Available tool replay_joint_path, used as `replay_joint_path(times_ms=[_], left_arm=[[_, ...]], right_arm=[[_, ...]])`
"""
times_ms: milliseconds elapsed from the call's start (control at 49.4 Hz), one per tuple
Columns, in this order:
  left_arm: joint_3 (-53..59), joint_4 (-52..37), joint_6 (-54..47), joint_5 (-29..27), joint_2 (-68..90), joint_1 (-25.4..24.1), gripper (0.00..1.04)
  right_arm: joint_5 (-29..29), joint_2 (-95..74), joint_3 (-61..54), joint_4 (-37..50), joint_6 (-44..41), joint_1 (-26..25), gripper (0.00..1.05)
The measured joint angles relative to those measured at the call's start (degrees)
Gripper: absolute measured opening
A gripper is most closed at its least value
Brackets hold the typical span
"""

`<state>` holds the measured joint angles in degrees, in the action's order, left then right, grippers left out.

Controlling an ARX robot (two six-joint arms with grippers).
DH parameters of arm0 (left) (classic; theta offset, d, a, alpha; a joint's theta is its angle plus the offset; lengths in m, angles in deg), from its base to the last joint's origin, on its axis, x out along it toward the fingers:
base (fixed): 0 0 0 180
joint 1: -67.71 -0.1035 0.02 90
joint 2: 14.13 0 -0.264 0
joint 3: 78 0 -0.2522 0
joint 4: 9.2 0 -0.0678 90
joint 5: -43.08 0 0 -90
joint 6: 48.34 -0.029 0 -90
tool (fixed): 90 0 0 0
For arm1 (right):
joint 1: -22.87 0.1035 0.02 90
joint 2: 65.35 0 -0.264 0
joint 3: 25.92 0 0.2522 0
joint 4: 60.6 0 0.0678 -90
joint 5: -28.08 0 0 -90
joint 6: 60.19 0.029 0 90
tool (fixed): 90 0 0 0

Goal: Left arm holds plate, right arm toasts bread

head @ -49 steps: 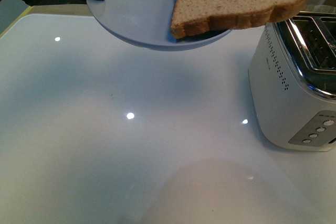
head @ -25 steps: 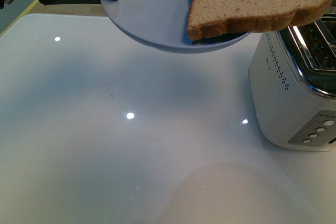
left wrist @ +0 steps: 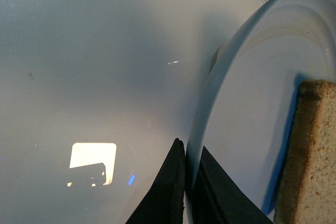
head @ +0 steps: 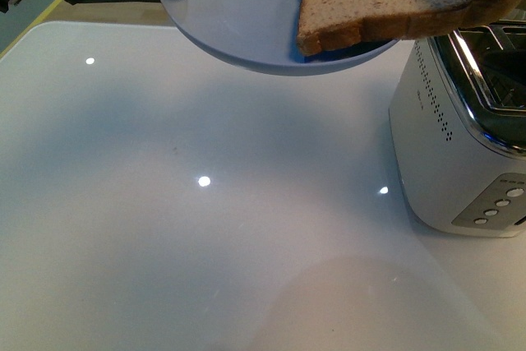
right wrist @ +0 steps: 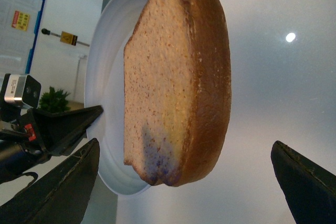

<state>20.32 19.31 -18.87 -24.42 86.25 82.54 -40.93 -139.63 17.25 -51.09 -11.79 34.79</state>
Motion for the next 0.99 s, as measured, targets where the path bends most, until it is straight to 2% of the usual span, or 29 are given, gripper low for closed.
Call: replay_joint_path(times_ms=[142,324,587,668,993], left_arm=[[0.0,-0.15,0.22,0.02,0.0,-0.13,0.03],[0.02,-0.15,0.22,0.02,0.0,-0.46,0.03],[0.11,-0.48,0.24,0.2,0.0,-0.59,0.03],[0.11,-0.5,0.24,0.35,0.0,-0.59,0.03],[0.11,-0.48,0.39,0.46,0.0,-0.66,0.03]], right_arm=[[0.0,-2.62,0.94,1.27,1.05,0.87,0.76],[-0.46,-3.19,1.79,1.27,1.44,1.07,0.44],[-0.22,-2.91,2.16,1.22,1.42,0.85,0.09],[-0.02,-2.8,2.32,1.09,1.33,0.81,0.03],[-0.44,0.9,4.39,-1.03,-0.31,0.61,0.02]])
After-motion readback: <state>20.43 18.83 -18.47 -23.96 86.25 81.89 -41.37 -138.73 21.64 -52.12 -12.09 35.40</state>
